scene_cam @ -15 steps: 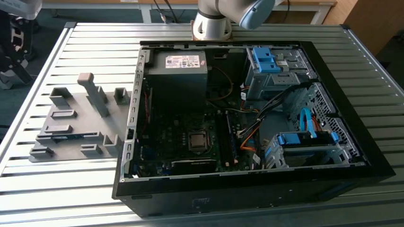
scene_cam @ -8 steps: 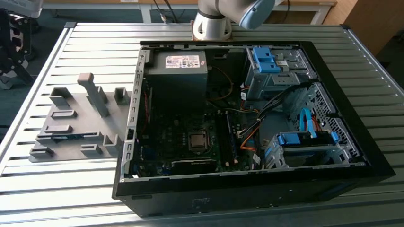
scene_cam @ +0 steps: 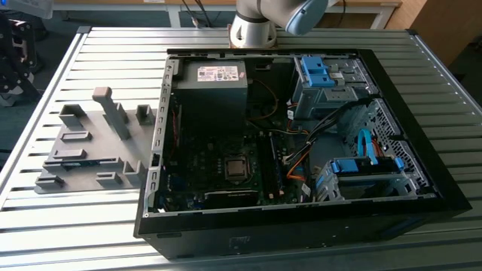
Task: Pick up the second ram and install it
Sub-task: 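Pick up the second ram and move it above second insertion slot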
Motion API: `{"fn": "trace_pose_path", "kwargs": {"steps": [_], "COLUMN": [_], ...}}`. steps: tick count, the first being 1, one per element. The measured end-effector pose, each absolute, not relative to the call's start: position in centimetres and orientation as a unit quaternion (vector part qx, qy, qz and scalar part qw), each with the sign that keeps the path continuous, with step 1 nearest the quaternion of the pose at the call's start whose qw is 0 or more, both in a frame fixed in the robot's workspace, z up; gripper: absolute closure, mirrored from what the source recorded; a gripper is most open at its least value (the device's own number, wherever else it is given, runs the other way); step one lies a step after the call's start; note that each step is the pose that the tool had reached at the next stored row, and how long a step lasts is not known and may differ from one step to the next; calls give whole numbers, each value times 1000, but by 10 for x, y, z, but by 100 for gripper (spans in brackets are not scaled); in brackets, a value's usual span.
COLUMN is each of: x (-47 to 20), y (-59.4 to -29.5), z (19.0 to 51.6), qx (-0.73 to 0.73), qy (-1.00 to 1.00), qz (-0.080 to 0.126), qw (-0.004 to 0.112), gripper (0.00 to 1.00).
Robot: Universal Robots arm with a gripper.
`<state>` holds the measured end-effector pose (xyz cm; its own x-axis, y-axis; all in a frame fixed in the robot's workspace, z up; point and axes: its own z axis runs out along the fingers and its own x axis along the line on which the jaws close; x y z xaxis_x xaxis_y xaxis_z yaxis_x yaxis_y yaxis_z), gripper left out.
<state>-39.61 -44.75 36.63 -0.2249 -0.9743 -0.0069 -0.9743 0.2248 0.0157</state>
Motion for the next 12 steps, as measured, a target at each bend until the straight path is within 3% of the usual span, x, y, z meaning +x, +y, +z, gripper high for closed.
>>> {"fn": "trace_pose_path", "kwargs": {"steps": [12], "x": [-396], "y": [-447], "z": [363], "qx": [680], "qy": [-733], "qz": [-12], "qw": [-3], "gripper": [89]}}
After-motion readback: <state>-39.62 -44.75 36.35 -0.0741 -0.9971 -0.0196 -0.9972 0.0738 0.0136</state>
